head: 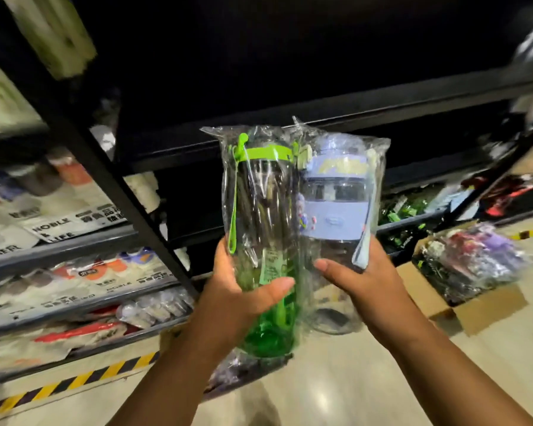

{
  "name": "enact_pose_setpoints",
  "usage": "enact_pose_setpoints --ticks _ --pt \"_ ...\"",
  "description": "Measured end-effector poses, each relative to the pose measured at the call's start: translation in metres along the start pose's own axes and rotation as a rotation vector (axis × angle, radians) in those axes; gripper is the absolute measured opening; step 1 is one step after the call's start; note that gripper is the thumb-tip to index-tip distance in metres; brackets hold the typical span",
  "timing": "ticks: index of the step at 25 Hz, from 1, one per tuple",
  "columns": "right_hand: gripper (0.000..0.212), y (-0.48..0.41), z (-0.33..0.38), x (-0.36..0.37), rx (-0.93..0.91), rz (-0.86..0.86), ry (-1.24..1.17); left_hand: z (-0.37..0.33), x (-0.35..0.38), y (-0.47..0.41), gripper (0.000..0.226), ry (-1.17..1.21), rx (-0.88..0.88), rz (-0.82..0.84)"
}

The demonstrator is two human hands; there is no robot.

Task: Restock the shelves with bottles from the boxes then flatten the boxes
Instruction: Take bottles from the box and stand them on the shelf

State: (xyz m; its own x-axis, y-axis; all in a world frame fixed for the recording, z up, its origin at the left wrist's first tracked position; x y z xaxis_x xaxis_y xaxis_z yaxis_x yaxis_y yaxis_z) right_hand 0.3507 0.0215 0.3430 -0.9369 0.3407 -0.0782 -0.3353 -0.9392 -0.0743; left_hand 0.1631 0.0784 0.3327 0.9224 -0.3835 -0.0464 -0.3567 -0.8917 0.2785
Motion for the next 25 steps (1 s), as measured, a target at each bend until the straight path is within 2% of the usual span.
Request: enact_pose_setpoints --ticks 3,7,12,15,21,25 --pt "0.063 0.001 0.039 -0.079 -0.11 -0.044 0.003 -0.045 0.074 0.006 0.067 0.039 0.119 0.056" --pt "0.069 0.0 0.098 -0.184 -0.245 -0.109 0.015 -0.113 0.168 0.013 0.081 0.047 0.24 0.113" --pt "0.072 -0.027 0.17 -0.283 -0.366 -0.12 0.018 -0.209 0.255 0.005 0.084 0.056 0.421 0.172" --pt "0.078 -0.05 0.213 -0.327 -0.427 -0.137 -0.013 -0.268 0.292 -0.007 0.089 0.028 0.513 0.201" --pt "0.071 -0.124 0.272 -0.393 -0.509 -0.162 -0.019 -0.364 0.346 -0.068 0.089 0.006 0.63 0.265" --pt "0.07 -0.192 0.298 -0.434 -0.553 -0.22 0.016 -0.41 0.362 -0.134 0.103 0.026 0.675 0.272"
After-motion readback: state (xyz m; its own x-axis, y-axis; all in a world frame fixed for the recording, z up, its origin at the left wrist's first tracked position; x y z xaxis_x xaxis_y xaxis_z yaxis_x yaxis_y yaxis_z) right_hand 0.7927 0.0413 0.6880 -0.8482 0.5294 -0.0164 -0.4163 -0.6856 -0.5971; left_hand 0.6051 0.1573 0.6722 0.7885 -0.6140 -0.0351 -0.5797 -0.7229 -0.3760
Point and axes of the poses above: each hand's wrist, its own y-axis away from the middle knuckle, its own x-axis out of the palm, z = x × y, the point moved 8 cm from there along -y, towards the middle knuckle, and after that the axes turned 6 degrees about -x, right-handed, at the moved point
